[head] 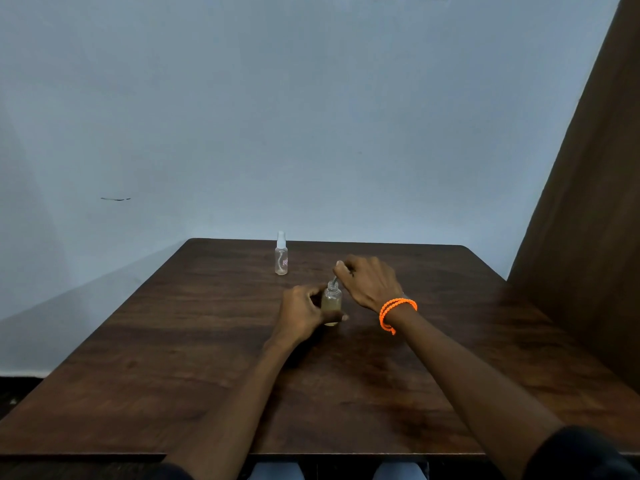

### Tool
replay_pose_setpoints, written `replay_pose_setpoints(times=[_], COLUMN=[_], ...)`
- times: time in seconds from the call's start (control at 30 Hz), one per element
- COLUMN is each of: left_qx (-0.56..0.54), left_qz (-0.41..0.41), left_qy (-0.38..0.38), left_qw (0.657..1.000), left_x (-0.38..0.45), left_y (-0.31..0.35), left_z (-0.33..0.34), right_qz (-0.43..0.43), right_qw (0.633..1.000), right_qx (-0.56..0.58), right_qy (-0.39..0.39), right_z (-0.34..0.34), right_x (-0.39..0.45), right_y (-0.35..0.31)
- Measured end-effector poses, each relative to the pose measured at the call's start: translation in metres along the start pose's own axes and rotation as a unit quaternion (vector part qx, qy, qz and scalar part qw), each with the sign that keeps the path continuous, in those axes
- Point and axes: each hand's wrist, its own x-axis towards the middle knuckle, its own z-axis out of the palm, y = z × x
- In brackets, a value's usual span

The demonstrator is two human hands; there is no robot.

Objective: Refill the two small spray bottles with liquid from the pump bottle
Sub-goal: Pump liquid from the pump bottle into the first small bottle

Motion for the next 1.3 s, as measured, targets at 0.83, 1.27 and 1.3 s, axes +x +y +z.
replay_pose_setpoints(times=[0.83, 1.27, 1.3], left_qx=[-0.001, 0.006, 0.007], left_qz=[0.013, 0.011, 0.01], left_qy=[-0.002, 0.001, 0.001], left_qw=[1.0, 1.0, 1.0], left_x=[0.0011, 0.0016, 0.0019], left_y=[-0.0007, -0.0008, -0.0013], left_z=[0.0, -0.0006, -0.0007], right_qz=[0.005, 0.004, 0.0], right_qw=[1.0, 1.0, 1.0], right_qx=[-0.007, -0.008, -0.013], right_qy=[0.009, -0.004, -0.003], right_z=[-0.0014, -0.0054, -0.0048], right_x=[0.0015, -0.0021, -0.0021], right_y=[-0.0041, -0.0065, -0.0062])
